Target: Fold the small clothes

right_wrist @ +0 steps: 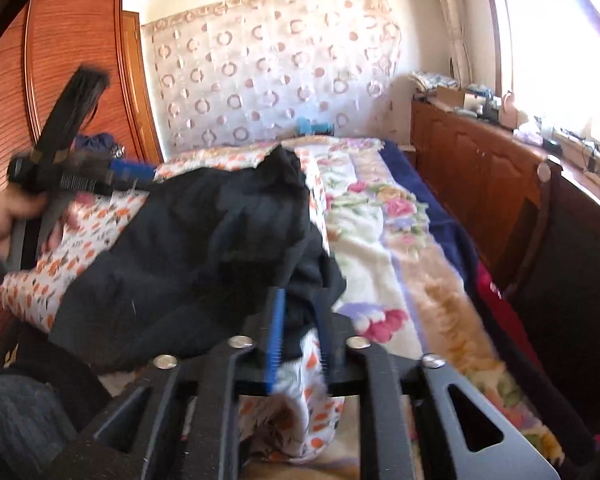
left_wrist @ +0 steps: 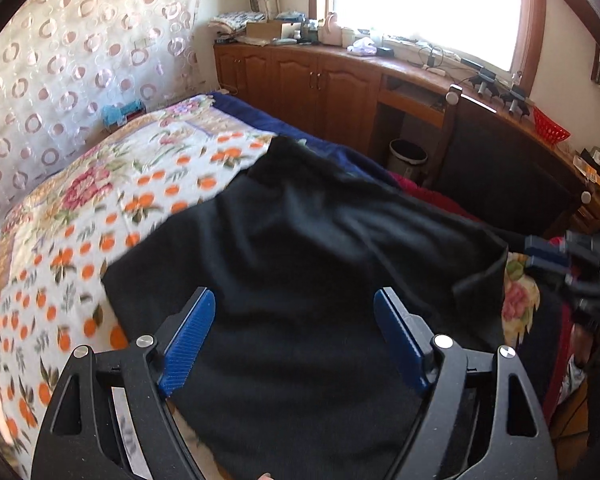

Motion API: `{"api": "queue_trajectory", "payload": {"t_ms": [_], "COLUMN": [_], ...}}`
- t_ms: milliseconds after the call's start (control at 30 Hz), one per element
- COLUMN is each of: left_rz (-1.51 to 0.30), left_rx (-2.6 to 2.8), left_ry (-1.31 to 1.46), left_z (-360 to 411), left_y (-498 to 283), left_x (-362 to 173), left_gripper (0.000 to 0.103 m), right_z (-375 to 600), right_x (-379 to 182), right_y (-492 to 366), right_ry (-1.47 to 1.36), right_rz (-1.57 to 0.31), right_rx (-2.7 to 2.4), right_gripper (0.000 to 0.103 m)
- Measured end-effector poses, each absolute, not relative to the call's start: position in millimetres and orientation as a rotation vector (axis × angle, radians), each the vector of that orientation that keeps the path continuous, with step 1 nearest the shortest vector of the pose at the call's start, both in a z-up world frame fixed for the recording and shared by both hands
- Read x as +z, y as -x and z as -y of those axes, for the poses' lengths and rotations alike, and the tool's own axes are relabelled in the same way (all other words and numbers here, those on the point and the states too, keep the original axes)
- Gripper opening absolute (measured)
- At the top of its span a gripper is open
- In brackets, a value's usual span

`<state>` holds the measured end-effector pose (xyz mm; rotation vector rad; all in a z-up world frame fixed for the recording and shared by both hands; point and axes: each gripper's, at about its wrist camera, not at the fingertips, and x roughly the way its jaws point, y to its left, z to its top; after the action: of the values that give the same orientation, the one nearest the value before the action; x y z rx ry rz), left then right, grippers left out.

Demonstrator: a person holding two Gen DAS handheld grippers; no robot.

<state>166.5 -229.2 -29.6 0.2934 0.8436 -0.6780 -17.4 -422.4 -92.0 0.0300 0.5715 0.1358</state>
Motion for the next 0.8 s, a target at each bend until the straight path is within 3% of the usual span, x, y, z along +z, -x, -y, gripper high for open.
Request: {"api": "queue_trajectory", "payload": {"t_ms": [100, 500, 800], "left_rz": [-0.861, -0.924, -0.893], "left_rx": [-0.679, -0.636, -0.612], "left_ry": [-0.284, -0.259, -0.278], "left_z": [220, 197, 199], "left_y": [-162, -157, -149], "left_x": [-38, -78, -92], "left_gripper": [0.082, 0.082, 0.083], "right_z": [409, 351, 378], "right_x": [-78, -76, -78], "right_y": [3, -83, -91], "right_ry": [-0.003, 0.064, 0.157], "right_rz": [-0.552, -0.717, -0.883], "right_rx": [0.158, 0.272, 0.201], "right_gripper": [0.046, 0.046, 0.046]}}
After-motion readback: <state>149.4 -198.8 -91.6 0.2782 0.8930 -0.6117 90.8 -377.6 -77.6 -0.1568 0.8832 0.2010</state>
